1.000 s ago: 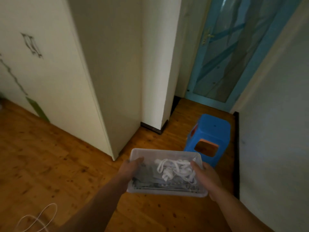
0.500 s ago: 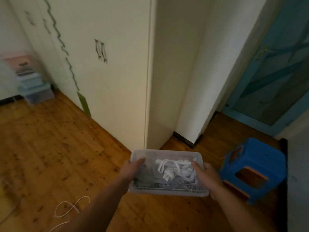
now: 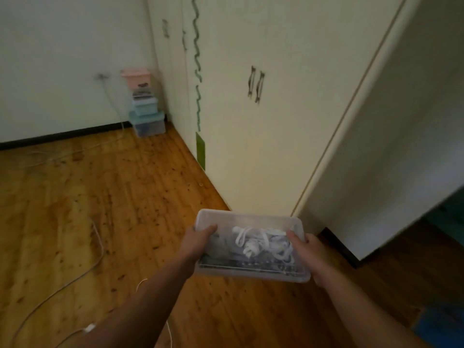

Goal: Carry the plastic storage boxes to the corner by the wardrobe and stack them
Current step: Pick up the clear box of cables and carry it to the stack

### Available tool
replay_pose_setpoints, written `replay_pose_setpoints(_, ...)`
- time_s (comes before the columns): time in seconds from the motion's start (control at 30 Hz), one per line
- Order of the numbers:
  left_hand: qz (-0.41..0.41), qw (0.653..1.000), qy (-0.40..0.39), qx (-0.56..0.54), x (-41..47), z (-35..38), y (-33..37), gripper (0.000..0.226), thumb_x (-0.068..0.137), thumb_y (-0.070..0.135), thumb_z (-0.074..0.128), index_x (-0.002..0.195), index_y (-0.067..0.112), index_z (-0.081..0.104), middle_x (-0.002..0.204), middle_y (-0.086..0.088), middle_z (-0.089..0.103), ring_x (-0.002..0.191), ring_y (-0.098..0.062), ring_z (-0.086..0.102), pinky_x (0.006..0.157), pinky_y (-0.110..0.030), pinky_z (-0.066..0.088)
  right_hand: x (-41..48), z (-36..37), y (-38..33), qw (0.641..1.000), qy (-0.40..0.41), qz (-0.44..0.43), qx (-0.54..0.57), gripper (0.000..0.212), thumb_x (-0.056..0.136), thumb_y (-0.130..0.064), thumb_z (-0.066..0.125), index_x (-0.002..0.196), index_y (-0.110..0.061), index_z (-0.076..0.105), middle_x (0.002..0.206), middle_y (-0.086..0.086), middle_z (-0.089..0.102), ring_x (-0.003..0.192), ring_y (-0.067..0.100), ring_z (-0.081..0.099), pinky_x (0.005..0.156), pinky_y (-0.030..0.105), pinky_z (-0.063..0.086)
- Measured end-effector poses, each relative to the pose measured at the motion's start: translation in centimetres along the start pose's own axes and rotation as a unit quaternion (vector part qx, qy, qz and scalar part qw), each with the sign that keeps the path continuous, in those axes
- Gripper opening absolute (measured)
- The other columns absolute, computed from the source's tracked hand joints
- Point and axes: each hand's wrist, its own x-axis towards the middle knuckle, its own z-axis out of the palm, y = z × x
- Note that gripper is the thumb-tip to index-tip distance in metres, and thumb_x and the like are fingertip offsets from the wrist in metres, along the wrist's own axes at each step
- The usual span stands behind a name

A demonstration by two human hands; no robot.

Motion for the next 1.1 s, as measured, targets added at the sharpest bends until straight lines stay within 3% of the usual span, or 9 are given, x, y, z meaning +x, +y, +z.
replay_pose_setpoints(0.13,0.004,0.999,0.053,-0.01,2.7,-1.7,0.6,0.061,0.09,0.038,0.063,0.139,0.011,0.039,0.122,-0.009,0.056,0.092,-0.02,0.059,0.06,-0.028,0.052,3.8,2.9,-2.9,0.999,-0.023,-0.03,-0.027,0.057,0.087,-0.057,0.054,0.123,-0.012,0.056,0.119,0.012,0.063,0.101,0.03,0.062,0.088,0.044,0.053)
replay_pose_setpoints(0.27,-0.008,0.995,0.096,-0.018,5.8,-2.2,1.5,0.061,0.089,0.041,0.063,0.139,0.013,0.039,0.114,-0.005,0.055,0.082,-0.013,0.057,0.052,-0.024,0.048,8.2,4.9,-5.5,0.996,-0.052,-0.051,-0.06,0.058,0.086,-0.062,0.052,0.119,-0.014,0.058,0.108,0.009,0.065,0.09,0.027,0.064,0.076,0.037,0.055)
replay_pose_setpoints(0.4,-0.024,0.991,0.128,-0.027,9.1,-2.0,3.2,0.06,0.089,0.042,0.063,0.137,0.014,0.042,0.107,-0.002,0.058,0.08,-0.011,0.058,0.044,-0.019,0.046,13.2,6.2,-7.8,0.99,-0.088,-0.069,-0.087,0.06,0.086,-0.064,0.051,0.12,-0.016,0.058,0.107,0.007,0.064,0.087,0.023,0.062,0.058,0.026,0.045)
replay_pose_setpoints(0.6,-0.039,0.985,0.16,-0.057,13.6,-1.9,5.7,0.058,0.088,0.042,0.064,0.135,0.016,0.044,0.098,0.004,0.057,0.081,-0.012,0.058,0.038,-0.017,0.045,19.5,7.9,-12.4,0.982,-0.129,-0.099,-0.098,0.059,0.086,-0.062,0.051,0.123,-0.016,0.056,0.112,0.009,0.064,0.093,0.027,0.062,0.075,0.037,0.054)
replay_pose_setpoints(0.77,-0.034,0.979,0.19,-0.066,16.5,-2.4,8.1,0.053,0.088,0.04,0.063,0.132,0.013,0.049,0.095,0.003,0.06,0.08,-0.012,0.06,0.042,-0.019,0.047,22.9,9.7,-15.9,0.975,-0.154,-0.117,-0.11,0.056,0.087,-0.061,0.05,0.121,-0.017,0.057,0.109,0.007,0.064,0.089,0.025,0.063,0.066,0.032,0.053)
replay_pose_setpoints(0.9,-0.046,0.975,0.199,-0.082,18.9,-3.9,9.2,0.062,0.088,0.042,0.063,0.138,0.012,0.043,0.119,-0.009,0.059,0.093,-0.022,0.06,0.056,-0.028,0.05,24.7,11.6,-18.4,0.972,-0.166,-0.118,-0.116,0.056,0.087,-0.061,0.05,0.121,-0.017,0.055,0.11,0.007,0.064,0.087,0.023,0.062,0.062,0.029,0.051)
replay_pose_setpoints(1.0,-0.049,0.973,0.202,-0.103,21.6,-5.5,10.3,0.064,0.087,0.041,0.065,0.139,0.011,0.042,0.122,-0.012,0.058,0.099,-0.027,0.061,0.065,-0.034,0.053,26.3,13.8,-20.8,0.97,-0.172,-0.122,-0.124,0.055,0.088,-0.061,0.049,0.122,-0.017,0.054,0.11,0.007,0.063,0.086,0.021,0.062,0.058,0.027,0.049)
replay_pose_setpoints(1.1,-0.049,0.972,0.2,-0.116,24.6,-7.3,11.3,0.065,0.087,0.041,0.065,0.14,0.012,0.042,0.123,-0.012,0.058,0.097,-0.026,0.061,0.058,-0.031,0.051,28.2,16.3,-23.6,0.969,-0.168,-0.129,-0.127,0.052,0.089,-0.06,0.049,0.118,-0.018,0.055,0.106,0.006,0.064,0.082,0.019,0.062,0.054,0.025,0.047)
